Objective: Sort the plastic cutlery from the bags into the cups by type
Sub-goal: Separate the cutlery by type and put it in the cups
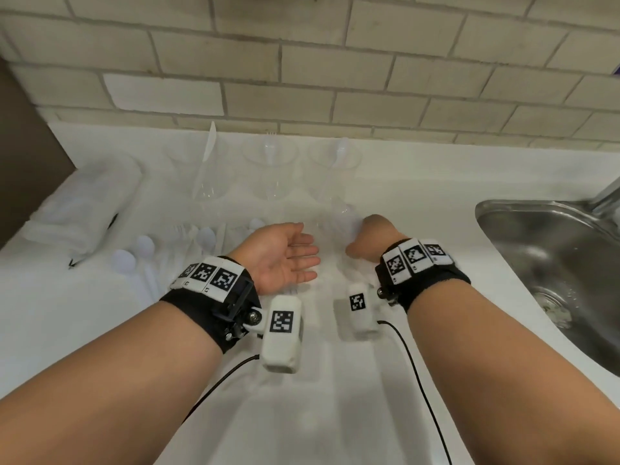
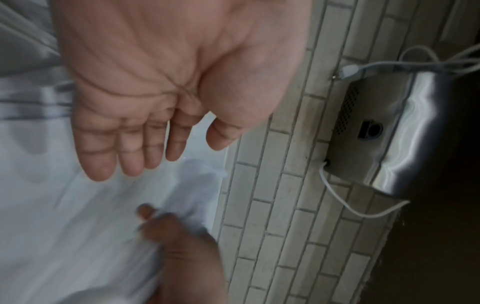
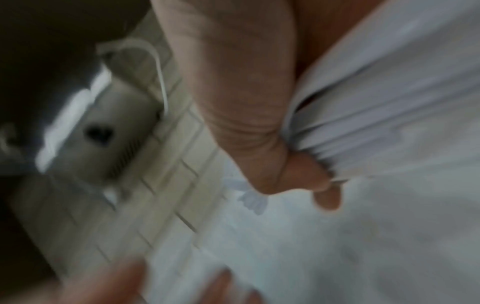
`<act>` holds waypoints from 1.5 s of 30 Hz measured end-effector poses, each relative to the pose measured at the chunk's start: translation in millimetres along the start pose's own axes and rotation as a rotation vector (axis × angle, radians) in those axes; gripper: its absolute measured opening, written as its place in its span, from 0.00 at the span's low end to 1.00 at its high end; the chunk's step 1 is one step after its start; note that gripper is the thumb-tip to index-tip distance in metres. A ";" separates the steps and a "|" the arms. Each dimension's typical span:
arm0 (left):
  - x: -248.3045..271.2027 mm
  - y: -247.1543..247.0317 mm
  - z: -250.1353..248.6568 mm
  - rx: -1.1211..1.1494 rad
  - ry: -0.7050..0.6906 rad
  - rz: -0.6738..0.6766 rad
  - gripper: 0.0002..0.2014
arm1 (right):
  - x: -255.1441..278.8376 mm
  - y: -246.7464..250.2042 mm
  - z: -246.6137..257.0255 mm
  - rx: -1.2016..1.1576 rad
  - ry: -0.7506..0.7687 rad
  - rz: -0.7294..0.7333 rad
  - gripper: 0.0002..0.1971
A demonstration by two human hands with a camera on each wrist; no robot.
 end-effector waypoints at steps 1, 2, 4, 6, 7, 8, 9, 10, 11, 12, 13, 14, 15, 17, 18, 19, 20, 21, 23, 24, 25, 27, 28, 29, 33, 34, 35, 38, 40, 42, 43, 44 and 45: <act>1.6 5.2 0.2 0.034 0.003 -0.008 0.18 | 1.9 9.9 4.5 -0.238 0.042 -0.052 0.09; 3.1 10.0 1.0 0.067 0.010 -0.013 0.18 | 6.5 18.9 13.0 -0.554 0.109 -0.086 0.10; 7.3 14.8 3.9 0.120 0.044 0.001 0.19 | 22.9 41.8 38.1 -1.105 0.310 -0.099 0.13; 13.0 14.1 8.3 0.154 0.101 0.052 0.23 | 40.3 58.9 64.6 -1.414 0.514 -0.071 0.14; 16.3 12.2 10.0 0.168 0.129 0.084 0.25 | 46.7 63.9 75.8 -1.503 0.592 -0.063 0.15; 19.8 9.2 11.7 0.187 0.152 0.119 0.27 | 51.2 66.1 83.6 -1.556 0.650 -0.063 0.16; 23.3 7.6 11.0 0.213 0.159 0.147 0.28 | 52.6 65.2 90.4 -1.586 0.682 -0.068 0.18; 26.7 6.1 8.8 0.245 0.151 0.169 0.28 | 52.8 62.0 95.2 -1.594 0.696 -0.080 0.21; 29.4 5.4 5.5 0.277 0.132 0.187 0.28 | 53.7 58.4 99.6 -1.589 0.700 -0.092 0.23; 31.6 5.3 1.2 0.306 0.104 0.202 0.27 | 55.6 54.9 103.8 -1.574 0.701 -0.106 0.24; 33.2 6.4 -3.7 0.329 0.075 0.211 0.25 | 56.3 51.4 107.2 -1.552 0.703 -0.120 0.23; 34.8 7.8 -8.1 0.347 0.050 0.218 0.24 | 56.2 48.4 109.1 -1.513 0.704 -0.136 0.21; 36.4 10.2 -11.8 0.366 0.031 0.222 0.23 | 56.5 45.5 110.3 -1.463 0.702 -0.150 0.19; 38.8 16.6 -17.6 0.403 0.004 0.217 0.23 | 57.1 39.0 112.3 -1.376 0.686 -0.155 0.19; 39.4 20.5 -19.3 0.421 -0.004 0.210 0.23 | 56.6 35.0 113.5 -1.356 0.673 -0.143 0.19; 39.5 24.5 -19.1 0.429 -0.007 0.197 0.23 | 55.5 31.0 114.8 -1.351 0.658 -0.132 0.19; 38.9 28.4 -17.1 0.414 0.001 0.178 0.24 | 54.1 28.3 115.9 -1.357 0.645 -0.129 0.18; 38.1 31.8 -14.0 0.378 0.021 0.159 0.25 | 52.2 26.4 116.8 -1.364 0.633 -0.137 0.17; 39.2 32.2 -10.6 0.321 0.052 0.156 0.26 | 50.7 24.4 120.3 -1.363 0.621 -0.151 0.15; 40.5 30.3 -13.6 0.327 0.037 0.171 0.26 | 50.2 22.6 122.9 -1.349 0.614 -0.148 0.14; 42.1 28.6 -18.8 0.349 0.006 0.183 0.24 | 50.1 19.5 125.3 -1.329 0.605 -0.142 0.13; 45.9 26.5 -29.4 0.386 -0.047 0.207 0.21 | 50.6 12.5 128.9 -1.298 0.579 -0.135 0.13; 46.1 27.8 -32.8 0.391 -0.060 0.211 0.20 | 50.3 10.5 130.4 -1.293 0.568 -0.138 0.13; 45.6 30.8 -34.3 0.382 -0.062 0.201 0.20 | 50.2 10.2 132.1 -1.297 0.568 -0.140 0.12; 44.4 41.9 -34.0 0.398 -0.062 0.155 0.22 | 48.0 9.6 137.3 -1.316 0.579 -0.133 0.10; 45.1 41.5 -36.3 0.397 -0.087 0.170 0.21 | 47.8 6.7 139.0 -1.304 0.573 -0.124 0.12; 46.5 40.6 -39.0 0.387 -0.115 0.184 0.20 | 47.1 3.1 140.7 -1.288 0.564 -0.116 0.13; 48.9 43.5 -40.9 0.309 -0.107 0.187 0.22 | 46.9 -2.8 144.2 -1.284 0.532 -0.101 0.10; 53.4 50.4 -47.7 0.230 -0.139 0.161 0.27 | 46.8 -3.3 146.2 -1.348 0.538 -0.043 0.09; 62.9 57.2 -73.4 0.216 -0.339 0.157 0.31 | 48.1 -4.6 148.8 -1.352 0.569 0.023 0.11; 71.0 58.1 -89.2 0.213 -0.459 0.166 0.31 | 48.6 -7.7 150.2 -1.316 0.583 0.054 0.11; 81.0 56.5 -103.5 0.196 -0.561 0.175 0.30 | 50.3 -11.4 152.1 -1.261 0.601 0.080 0.10; 90.6 52.4 -114.6 0.166 -0.636 0.189 0.28 | 52.0 -15.3 154.6 -1.204 0.618 0.104 0.09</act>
Point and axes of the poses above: each hand's wrist, its own x-axis away from the middle knuckle, its own y-axis out of the back of the hand, z = x × y, the point moved 8 cm from there along -x, towards the middle knuckle, and after that the axes turned 9 degrees about x, right-handed, at the moved point
